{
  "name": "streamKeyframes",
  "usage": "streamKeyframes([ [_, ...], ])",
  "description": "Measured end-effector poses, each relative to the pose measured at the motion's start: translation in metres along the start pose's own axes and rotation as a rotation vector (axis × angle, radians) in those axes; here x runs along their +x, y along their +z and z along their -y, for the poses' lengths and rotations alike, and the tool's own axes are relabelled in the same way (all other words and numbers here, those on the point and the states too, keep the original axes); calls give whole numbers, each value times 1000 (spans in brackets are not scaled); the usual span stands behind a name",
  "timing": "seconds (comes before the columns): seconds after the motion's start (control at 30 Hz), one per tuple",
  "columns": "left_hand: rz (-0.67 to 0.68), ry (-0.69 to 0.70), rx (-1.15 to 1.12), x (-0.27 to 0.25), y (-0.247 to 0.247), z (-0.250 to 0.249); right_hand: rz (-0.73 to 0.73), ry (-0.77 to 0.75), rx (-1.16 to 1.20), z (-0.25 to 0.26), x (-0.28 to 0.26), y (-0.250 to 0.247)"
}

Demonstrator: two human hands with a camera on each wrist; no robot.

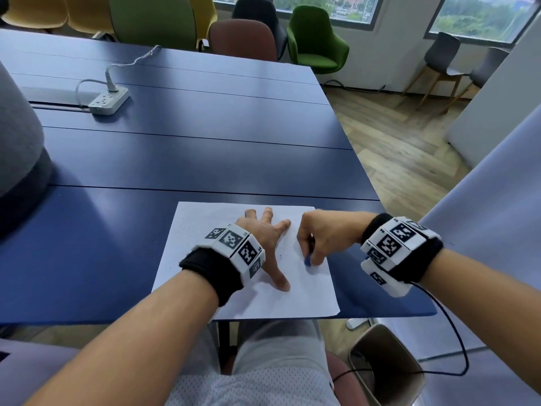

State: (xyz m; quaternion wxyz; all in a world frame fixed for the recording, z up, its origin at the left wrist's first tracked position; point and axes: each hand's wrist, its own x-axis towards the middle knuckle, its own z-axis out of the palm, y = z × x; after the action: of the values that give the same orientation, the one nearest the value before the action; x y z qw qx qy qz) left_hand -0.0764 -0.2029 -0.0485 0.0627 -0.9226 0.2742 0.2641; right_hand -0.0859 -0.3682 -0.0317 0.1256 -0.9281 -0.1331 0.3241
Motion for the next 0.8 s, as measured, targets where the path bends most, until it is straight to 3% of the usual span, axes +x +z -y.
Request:
streamKeyframes([
  [0.1,16,-6,-5,1,-2,0,85,33,-3,0,0,-6],
  [0.3,-15,8,25,0,0,0,-333,61,64,-21,22,-28],
  [0.37,-27,11,34,0,0,0,-410,32,76,-23,25,-23],
  [0.43,-22,8,35,1,-1,0,-365,2,61,-21,21,-17],
  [0.53,-7,-3,32,3,-2,0,-148,-12,44,-18,15,-17],
  [0.57,-5,-3,36,3,-2,0,-136,-5,49,-19,16,-19],
  [0.7,-9,-4,64,4,-1,-1,-395,27,63,-27,29,-26],
  [0.8,-14,-4,75,4,-2,-2,-434,-7,66,-23,26,-20],
])
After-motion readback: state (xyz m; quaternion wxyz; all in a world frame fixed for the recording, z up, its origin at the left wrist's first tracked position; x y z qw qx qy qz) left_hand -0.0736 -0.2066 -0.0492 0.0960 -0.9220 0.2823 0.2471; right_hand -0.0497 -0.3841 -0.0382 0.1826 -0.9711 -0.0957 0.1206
